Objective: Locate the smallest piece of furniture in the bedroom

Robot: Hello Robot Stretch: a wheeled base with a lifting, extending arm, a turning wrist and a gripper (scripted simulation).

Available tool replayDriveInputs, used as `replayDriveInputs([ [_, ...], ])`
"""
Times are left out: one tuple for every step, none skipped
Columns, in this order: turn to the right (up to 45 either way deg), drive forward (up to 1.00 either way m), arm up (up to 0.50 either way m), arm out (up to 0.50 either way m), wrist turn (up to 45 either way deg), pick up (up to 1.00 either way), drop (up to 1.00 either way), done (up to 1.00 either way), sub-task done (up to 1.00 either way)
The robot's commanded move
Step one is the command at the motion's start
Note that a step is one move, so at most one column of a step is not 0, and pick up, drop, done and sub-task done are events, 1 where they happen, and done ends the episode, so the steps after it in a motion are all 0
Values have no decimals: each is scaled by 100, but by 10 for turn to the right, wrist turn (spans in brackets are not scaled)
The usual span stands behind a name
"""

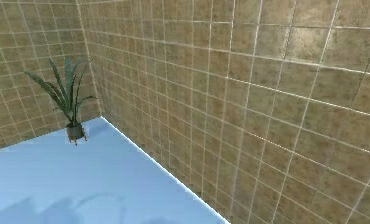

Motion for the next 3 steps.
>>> replayDriveInputs([
  [0, 45, 0, 0, 0, 0, 0, 0, 0],
  [-390, 0, 0, 0, 0, 0, 0, 0, 0],
  [0, 75, 0, 0, 0, 0, 0, 0, 0],
])
